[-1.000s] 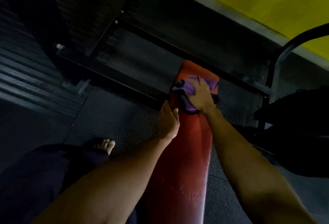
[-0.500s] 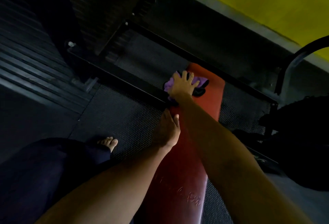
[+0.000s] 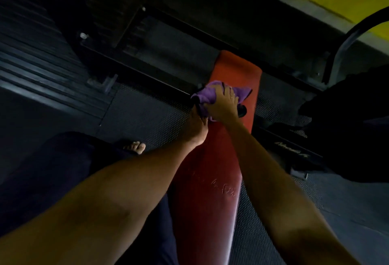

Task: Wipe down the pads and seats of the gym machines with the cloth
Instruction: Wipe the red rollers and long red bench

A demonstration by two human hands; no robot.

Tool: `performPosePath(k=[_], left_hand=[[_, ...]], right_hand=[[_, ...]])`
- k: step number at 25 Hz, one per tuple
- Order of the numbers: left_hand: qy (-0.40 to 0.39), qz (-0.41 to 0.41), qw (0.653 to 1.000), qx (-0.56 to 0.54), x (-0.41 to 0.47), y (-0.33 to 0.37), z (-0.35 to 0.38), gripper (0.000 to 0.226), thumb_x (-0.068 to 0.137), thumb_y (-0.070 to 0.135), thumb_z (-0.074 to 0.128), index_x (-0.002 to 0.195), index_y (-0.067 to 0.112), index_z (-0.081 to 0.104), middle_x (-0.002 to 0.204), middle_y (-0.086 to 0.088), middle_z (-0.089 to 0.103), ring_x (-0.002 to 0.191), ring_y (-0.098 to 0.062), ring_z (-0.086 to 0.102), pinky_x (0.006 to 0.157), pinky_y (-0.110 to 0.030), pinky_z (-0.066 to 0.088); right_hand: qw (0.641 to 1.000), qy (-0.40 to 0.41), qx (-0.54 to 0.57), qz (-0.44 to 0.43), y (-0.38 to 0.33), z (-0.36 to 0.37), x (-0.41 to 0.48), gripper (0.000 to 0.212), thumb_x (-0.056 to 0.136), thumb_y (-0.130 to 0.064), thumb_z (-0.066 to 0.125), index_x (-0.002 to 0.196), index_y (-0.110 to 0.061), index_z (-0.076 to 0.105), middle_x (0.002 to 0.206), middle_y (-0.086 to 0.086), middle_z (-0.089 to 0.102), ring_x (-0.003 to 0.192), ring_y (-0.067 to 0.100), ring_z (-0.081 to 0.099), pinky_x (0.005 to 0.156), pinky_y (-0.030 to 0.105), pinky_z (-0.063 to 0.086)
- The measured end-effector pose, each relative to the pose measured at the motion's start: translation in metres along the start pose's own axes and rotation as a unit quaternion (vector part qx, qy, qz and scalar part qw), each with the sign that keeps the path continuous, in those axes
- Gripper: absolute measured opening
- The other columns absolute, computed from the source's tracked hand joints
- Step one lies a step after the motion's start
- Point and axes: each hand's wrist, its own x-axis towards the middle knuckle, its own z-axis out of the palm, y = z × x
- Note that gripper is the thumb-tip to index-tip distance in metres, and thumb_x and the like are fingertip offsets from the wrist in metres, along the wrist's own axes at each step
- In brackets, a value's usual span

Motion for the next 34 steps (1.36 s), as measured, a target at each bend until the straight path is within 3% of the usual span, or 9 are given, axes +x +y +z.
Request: performPosePath(k=[3, 5, 8, 11, 14, 18, 25, 29, 34], left_hand=[[-0.075, 0.034, 0.996, -0.022, 0.003, -0.015, -0.012, 0.049, 0.106, 0.023, 0.039, 0.153, 0.012, 0.031, 0.149, -0.013, 0.045, 0.133, -0.028, 0.049, 0.11, -0.045, 0.042], [-0.117, 0.029, 0.991, -0.049, 0.003, -0.012, -0.027, 0.052, 0.108, 0.027, 0.037, 0.156, 0.017, 0.023, 0.152, -0.009, 0.042, 0.136, -0.025, 0.047, 0.11, -0.041, 0.04], [-0.16, -0.004, 0.987, -0.012, 0.003, -0.004, -0.048, 0.053, 0.11, 0.029, 0.032, 0.159, 0.017, 0.018, 0.158, -0.01, 0.036, 0.142, -0.028, 0.04, 0.108, -0.035, 0.033], [-0.167, -0.002, 0.986, -0.012, 0.007, -0.009, -0.068, 0.044, 0.109, 0.035, 0.03, 0.153, 0.027, 0.033, 0.144, -0.009, 0.052, 0.127, -0.027, 0.053, 0.102, -0.039, 0.041], [-0.178, -0.002, 0.984, 0.022, 0.008, -0.025, -0.084, 0.039, 0.104, 0.045, 0.032, 0.131, 0.028, 0.055, 0.125, -0.005, 0.064, 0.112, -0.024, 0.062, 0.1, -0.046, 0.048], [-0.179, -0.005, 0.98, 0.089, 0.002, -0.039, -0.089, 0.037, 0.109, 0.034, 0.033, 0.133, 0.021, 0.057, 0.117, 0.001, 0.06, 0.112, -0.02, 0.059, 0.09, -0.031, 0.041], [-0.153, -0.025, 0.978, 0.138, 0.019, -0.042, -0.1, 0.029, 0.107, 0.029, 0.037, 0.121, 0.017, 0.059, 0.114, -0.008, 0.064, 0.095, -0.02, 0.059, 0.08, -0.036, 0.044], [-0.14, -0.04, 0.981, 0.126, 0.015, -0.034, -0.13, 0.046, 0.107, 0.028, 0.034, 0.153, 0.022, 0.036, 0.143, -0.014, 0.051, 0.124, -0.03, 0.055, 0.099, -0.045, 0.046], [-0.104, -0.021, 0.986, 0.125, 0.007, -0.023, -0.163, 0.05, 0.106, 0.026, 0.035, 0.156, 0.018, 0.032, 0.161, -0.01, 0.032, 0.144, -0.03, 0.036, 0.117, -0.046, 0.031]], right_hand=[[0.999, 0.016, 0.04, -0.027, 0.03, 0.013, -0.029, 0.069, 0.083, -0.036, 0.059, 0.147, -0.015, 0.044, 0.154, 0.018, 0.037, 0.146, 0.039, 0.028, 0.118, 0.058, 0.021], [0.998, 0.019, 0.031, 0.051, 0.025, 0.003, -0.015, 0.073, 0.087, -0.044, 0.046, 0.154, -0.017, 0.035, 0.16, 0.018, 0.029, 0.149, 0.038, 0.022, 0.121, 0.055, 0.015], [0.99, -0.012, 0.031, 0.139, -0.006, 0.0, -0.01, 0.075, 0.097, -0.043, 0.054, 0.159, -0.02, 0.021, 0.167, 0.017, 0.013, 0.155, 0.036, 0.007, 0.124, 0.056, 0.006], [0.993, 0.024, 0.025, 0.116, -0.024, 0.012, -0.047, 0.087, 0.088, -0.052, 0.065, 0.158, -0.02, 0.023, 0.166, 0.017, 0.015, 0.155, 0.036, 0.006, 0.123, 0.056, 0.007], [0.993, 0.019, 0.014, 0.117, -0.039, 0.031, -0.085, 0.095, 0.082, -0.053, 0.07, 0.158, -0.024, 0.021, 0.166, 0.017, 0.012, 0.155, 0.038, 0.001, 0.123, 0.059, 0.003], [0.992, 0.034, -0.006, 0.125, -0.057, 0.051, -0.102, 0.097, 0.08, -0.046, 0.072, 0.159, -0.025, 0.019, 0.166, 0.018, 0.01, 0.154, 0.042, -0.003, 0.122, 0.062, -0.001], [0.99, 0.035, -0.057, 0.124, -0.068, 0.047, -0.02, 0.087, 0.083, -0.047, 0.073, 0.154, -0.028, 0.028, 0.164, 0.016, 0.016, 0.153, 0.046, -0.002, 0.118, 0.069, -0.002], [0.988, 0.023, -0.079, 0.129, -0.073, 0.037, -0.018, 0.086, 0.086, -0.042, 0.072, 0.157, -0.029, 0.025, 0.164, 0.014, 0.017, 0.153, 0.045, 0.002, 0.121, 0.065, 0.003], [0.993, -0.01, -0.068, 0.095, -0.08, 0.01, -0.033, 0.076, 0.093, -0.031, 0.065, 0.157, -0.024, 0.026, 0.156, 0.017, 0.029, 0.149, 0.04, 0.02, 0.119, 0.058, 0.023]])
